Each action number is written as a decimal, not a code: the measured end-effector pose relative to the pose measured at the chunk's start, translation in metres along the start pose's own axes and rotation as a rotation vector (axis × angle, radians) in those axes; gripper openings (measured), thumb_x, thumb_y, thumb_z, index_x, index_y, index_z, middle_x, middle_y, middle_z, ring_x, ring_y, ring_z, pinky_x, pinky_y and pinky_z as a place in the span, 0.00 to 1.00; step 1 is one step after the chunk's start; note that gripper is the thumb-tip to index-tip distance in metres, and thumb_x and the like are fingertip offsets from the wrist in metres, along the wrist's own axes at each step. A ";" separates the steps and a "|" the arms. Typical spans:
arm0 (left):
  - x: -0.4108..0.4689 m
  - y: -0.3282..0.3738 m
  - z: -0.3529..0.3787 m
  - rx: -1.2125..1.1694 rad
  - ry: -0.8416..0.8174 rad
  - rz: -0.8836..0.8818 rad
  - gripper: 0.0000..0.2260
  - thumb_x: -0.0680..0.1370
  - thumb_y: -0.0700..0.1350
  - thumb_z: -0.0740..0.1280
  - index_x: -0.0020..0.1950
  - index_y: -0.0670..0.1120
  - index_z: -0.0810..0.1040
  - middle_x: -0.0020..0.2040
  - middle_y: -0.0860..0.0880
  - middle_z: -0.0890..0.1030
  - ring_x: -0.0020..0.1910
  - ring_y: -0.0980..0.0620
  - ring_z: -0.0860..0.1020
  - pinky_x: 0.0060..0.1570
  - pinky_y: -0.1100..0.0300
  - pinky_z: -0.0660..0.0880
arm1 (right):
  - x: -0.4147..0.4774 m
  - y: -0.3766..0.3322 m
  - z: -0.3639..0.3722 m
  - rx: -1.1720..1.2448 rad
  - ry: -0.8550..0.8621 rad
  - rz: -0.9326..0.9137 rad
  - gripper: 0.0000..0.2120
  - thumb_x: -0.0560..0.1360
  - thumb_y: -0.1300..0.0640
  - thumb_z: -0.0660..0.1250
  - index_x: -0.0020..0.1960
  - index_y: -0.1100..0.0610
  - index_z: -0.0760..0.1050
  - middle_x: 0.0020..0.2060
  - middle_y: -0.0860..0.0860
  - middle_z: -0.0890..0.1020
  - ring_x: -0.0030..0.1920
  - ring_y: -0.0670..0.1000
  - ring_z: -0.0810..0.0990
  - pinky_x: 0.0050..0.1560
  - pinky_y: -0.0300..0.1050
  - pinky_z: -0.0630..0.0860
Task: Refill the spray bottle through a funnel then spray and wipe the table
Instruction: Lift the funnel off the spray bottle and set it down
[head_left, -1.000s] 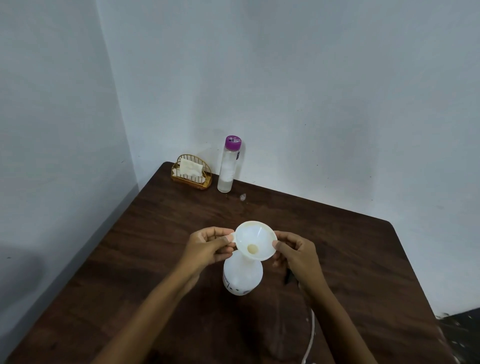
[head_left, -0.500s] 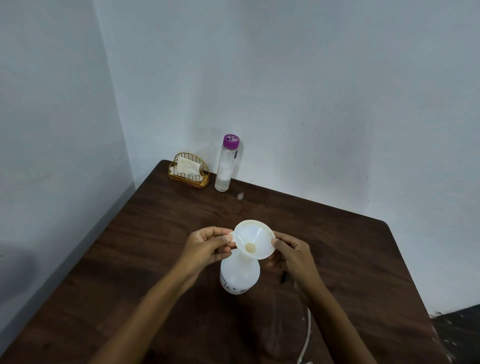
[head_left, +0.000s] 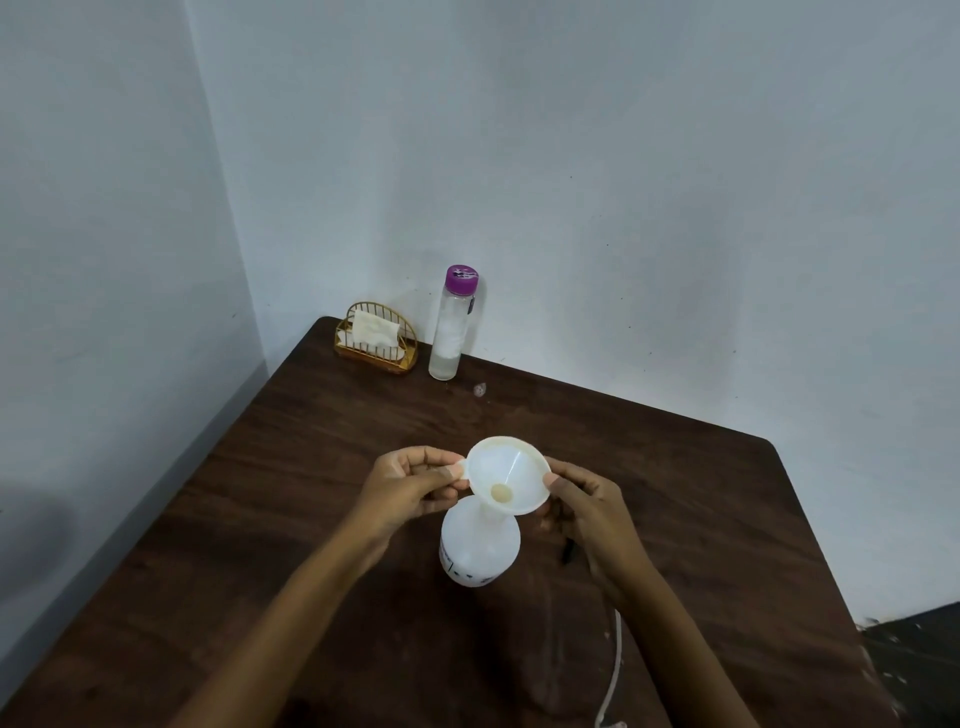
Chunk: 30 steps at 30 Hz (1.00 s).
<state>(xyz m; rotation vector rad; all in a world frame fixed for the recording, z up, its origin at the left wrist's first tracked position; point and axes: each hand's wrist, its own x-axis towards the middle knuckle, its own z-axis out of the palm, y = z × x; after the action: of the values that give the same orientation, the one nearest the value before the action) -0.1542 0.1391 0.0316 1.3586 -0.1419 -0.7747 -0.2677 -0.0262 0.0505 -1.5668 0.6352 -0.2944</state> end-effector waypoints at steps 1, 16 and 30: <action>0.000 -0.001 0.000 0.014 -0.001 -0.008 0.05 0.76 0.37 0.67 0.50 0.40 0.81 0.37 0.46 0.84 0.35 0.57 0.81 0.46 0.59 0.81 | 0.000 0.001 0.000 -0.006 -0.009 0.013 0.11 0.78 0.63 0.62 0.56 0.57 0.78 0.37 0.58 0.83 0.28 0.49 0.77 0.31 0.42 0.76; 0.001 -0.005 -0.004 -0.048 -0.031 -0.042 0.06 0.76 0.37 0.67 0.52 0.42 0.80 0.38 0.47 0.84 0.35 0.56 0.80 0.45 0.59 0.80 | -0.004 0.003 0.001 0.031 -0.019 0.046 0.11 0.79 0.61 0.60 0.57 0.58 0.79 0.33 0.60 0.80 0.29 0.51 0.77 0.33 0.43 0.76; 0.017 0.037 0.001 0.116 -0.018 0.196 0.08 0.80 0.45 0.62 0.53 0.45 0.80 0.40 0.49 0.83 0.37 0.56 0.80 0.42 0.61 0.78 | 0.029 -0.051 -0.026 0.017 -0.016 0.017 0.08 0.76 0.63 0.62 0.52 0.59 0.79 0.31 0.57 0.82 0.28 0.52 0.78 0.39 0.50 0.77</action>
<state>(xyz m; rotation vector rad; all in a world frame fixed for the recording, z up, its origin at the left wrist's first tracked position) -0.1267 0.1289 0.0595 1.4239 -0.3332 -0.6217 -0.2472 -0.0641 0.0973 -1.5456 0.6320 -0.2741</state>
